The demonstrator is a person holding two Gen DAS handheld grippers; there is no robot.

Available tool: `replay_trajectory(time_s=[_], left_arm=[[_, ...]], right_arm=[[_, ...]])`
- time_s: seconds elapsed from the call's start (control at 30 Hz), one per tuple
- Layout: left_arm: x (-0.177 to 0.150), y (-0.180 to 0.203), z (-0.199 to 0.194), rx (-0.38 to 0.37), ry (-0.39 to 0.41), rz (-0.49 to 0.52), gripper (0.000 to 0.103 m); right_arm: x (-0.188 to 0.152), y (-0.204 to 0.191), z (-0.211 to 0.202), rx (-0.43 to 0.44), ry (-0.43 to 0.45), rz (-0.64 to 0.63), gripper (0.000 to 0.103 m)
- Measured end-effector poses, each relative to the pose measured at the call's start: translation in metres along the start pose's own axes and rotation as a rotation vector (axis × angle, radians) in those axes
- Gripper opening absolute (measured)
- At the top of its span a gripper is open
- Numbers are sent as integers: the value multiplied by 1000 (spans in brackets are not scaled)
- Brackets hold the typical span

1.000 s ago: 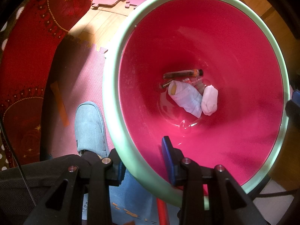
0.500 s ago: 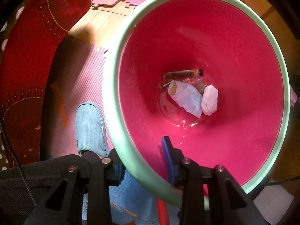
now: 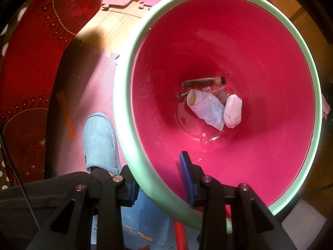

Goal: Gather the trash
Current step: 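Move the open right tool back toward the pink papers on the shelf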

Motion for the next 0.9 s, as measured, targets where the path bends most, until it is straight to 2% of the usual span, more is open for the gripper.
replay_trajectory(time_s=[0.27,0.9], left_arm=[[0,0,0,2,1,1,36],[0,0,1,3,1,2,36]], right_arm=[[-10,25,10,-23,-23,74,31],[-19,55,29,-44,-53,179,31]])
Point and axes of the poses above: each gripper's, at about its wrist camera, not at the fingertips, and z roughly the way its jaws point, y to its right, x to its top, the point moved 3 cm from there along z, roughly the way its jaws point, and after that the axes turned 2 degrees about -x, right-handed, at the moved point
